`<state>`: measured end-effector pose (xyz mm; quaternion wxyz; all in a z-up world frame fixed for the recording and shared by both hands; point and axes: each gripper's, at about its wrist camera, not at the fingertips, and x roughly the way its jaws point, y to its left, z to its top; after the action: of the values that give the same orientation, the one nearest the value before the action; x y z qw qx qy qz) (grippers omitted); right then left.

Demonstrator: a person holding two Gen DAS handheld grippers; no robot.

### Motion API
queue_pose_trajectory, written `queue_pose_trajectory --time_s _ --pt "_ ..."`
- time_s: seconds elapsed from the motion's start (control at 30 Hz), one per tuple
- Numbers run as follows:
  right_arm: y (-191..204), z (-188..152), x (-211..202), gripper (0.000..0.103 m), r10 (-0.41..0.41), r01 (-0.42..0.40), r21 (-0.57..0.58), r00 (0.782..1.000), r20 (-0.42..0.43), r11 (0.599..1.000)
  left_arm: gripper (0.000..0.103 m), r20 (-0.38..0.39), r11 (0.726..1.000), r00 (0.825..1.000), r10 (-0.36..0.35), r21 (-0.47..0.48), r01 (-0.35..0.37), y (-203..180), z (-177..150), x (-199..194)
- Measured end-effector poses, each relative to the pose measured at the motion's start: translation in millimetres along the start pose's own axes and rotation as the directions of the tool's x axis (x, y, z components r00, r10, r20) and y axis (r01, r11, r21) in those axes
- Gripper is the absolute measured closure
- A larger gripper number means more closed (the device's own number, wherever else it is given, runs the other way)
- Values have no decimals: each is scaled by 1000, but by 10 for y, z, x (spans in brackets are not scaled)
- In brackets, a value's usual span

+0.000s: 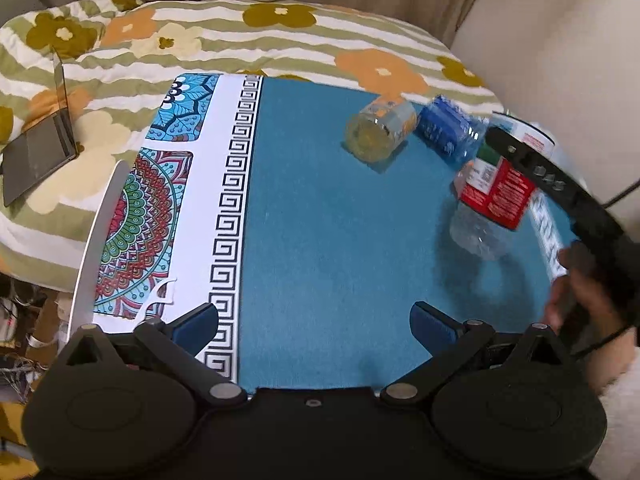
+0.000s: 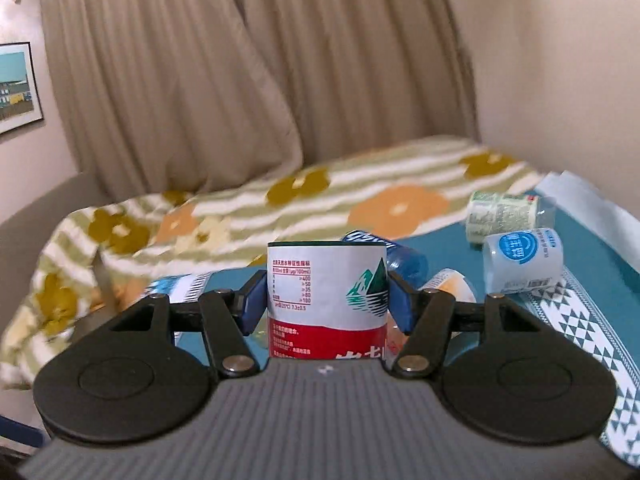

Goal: Flip cup upright
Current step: 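Rotate the held cup with the right tool until its open rim faces up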

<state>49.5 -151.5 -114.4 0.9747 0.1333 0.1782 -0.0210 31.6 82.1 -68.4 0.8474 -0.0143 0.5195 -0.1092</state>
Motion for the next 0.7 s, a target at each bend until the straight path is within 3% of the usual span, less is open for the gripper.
queue_pose_trajectory --time_s 0.13,0.37,0.53,0.7 --pt "95 -190 59 26 -34 39 -43 994 107 998 0 -23 998 999 32 47 -31 40 -102 60" --pt "163 -407 175 26 -54 67 -89 988 147 994 0 -42 996 998 54 67 -51 111 -176 147" --pt "235 -415 82 26 -46 60 -136 994 103 989 0 -45 995 998 46 87 -42 74 -177 171" --pt "242 -312 -38 26 -29 30 -159 1000 8 987 0 -41 997 999 19 82 -16 34 -151 153"
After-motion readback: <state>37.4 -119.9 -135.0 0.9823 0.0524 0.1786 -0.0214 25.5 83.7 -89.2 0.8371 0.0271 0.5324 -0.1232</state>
